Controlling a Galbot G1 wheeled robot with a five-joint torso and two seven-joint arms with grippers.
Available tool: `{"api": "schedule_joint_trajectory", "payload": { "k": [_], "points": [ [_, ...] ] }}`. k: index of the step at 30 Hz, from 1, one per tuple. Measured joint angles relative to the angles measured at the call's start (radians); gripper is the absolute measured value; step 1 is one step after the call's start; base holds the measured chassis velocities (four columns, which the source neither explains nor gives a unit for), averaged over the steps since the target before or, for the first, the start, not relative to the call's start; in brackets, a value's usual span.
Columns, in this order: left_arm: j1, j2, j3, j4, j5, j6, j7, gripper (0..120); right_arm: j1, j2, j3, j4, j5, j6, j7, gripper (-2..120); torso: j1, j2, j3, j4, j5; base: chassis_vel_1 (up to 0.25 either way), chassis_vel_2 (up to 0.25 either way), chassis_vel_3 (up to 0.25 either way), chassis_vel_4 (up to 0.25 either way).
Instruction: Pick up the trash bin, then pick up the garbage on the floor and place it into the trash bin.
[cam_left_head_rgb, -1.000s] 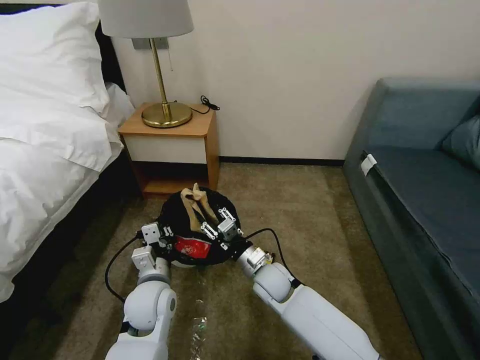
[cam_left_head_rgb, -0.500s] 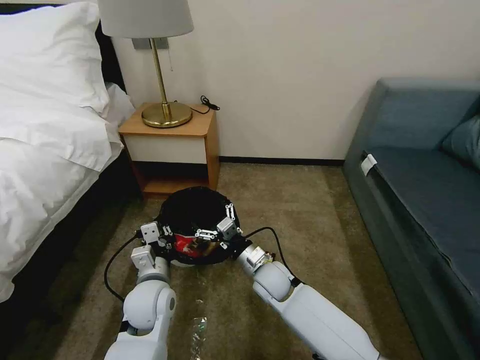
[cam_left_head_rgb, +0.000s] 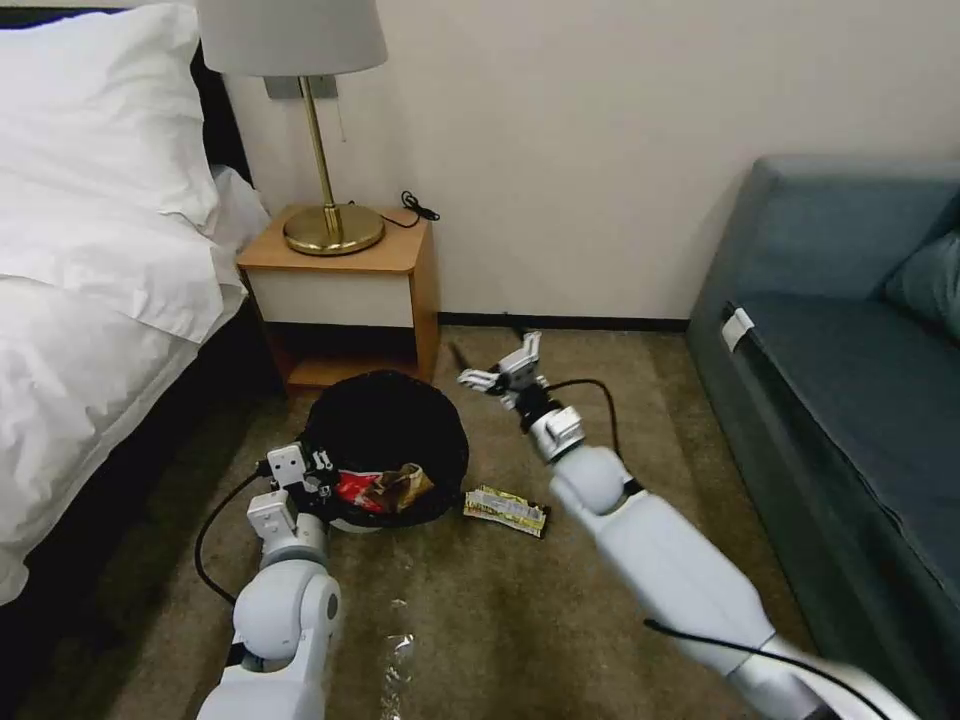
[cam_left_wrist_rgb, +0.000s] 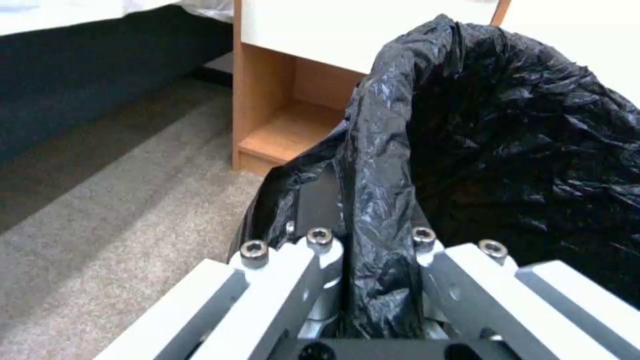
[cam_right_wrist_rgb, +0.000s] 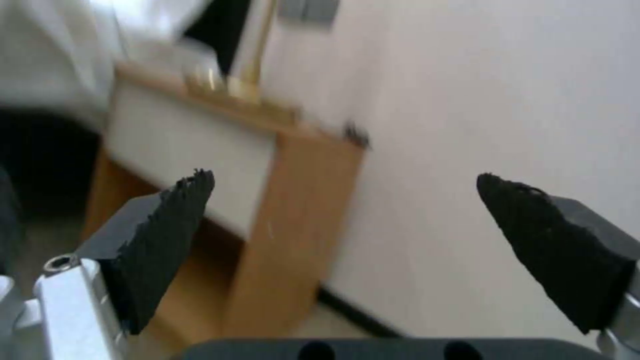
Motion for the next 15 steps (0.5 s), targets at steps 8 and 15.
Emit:
{"api": "schedule_joint_trajectory", "payload": {
  "k": [8,15],
  "points": [
    [-0.020,0.005,-0.016,-0.006,-0.017,0.004,-0.007,4,0.063,-0.016,-0.162,-0.304,0.038,0.064,-0.130,100,0.000,0.000,0.000,-0.0001,0.0001,0.000,0.000,0.000,0.000],
    [-0.024,0.003,-0.016,0.006,-0.019,0.002,-0.006,4,0.092,0.005,-0.212,-0.396,0.046,0.093,-0.213,100,0.000,0.000,0.000,-0.0003,0.0002,0.000,0.000,0.000,0.000]
  ]
}}
